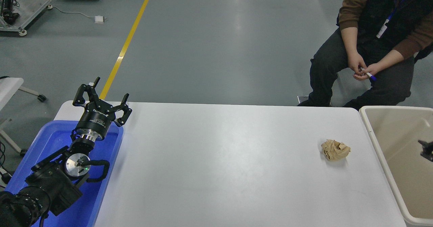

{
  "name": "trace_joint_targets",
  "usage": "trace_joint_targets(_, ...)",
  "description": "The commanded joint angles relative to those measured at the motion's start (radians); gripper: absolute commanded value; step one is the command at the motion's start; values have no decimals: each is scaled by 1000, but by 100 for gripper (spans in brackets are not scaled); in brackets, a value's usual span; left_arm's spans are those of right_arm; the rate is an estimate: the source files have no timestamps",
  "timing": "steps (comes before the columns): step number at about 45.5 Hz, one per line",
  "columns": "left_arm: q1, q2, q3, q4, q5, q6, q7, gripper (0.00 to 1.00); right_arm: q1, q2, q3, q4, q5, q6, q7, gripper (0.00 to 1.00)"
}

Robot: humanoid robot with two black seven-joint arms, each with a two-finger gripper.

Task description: Dispose of the paper cup in the dustbin

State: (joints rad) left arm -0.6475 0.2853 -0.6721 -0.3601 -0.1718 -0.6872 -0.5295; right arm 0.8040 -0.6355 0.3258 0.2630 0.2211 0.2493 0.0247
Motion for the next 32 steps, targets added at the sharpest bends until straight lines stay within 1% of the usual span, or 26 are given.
trace_joint_targets(1,0,0,0,1,0,0,0,100,69,-46,182,251,0,30,1,100)
trace_joint_targets(7,0,0,0,0,0,0,-1,100,73,-29,266,360,-2,25,3,100)
trace_joint_targets(10,0,0,0,0,0,0,0,100,96,20,275,393,-2,25,3,100)
trace_joint_targets(23,0,0,0,0,0,0,0,100,104,230,285,397,-2,33,11,100)
trace_joint_targets(32,0,0,0,0,0,0,0,100,104,352,303,395,-2,31,11,100)
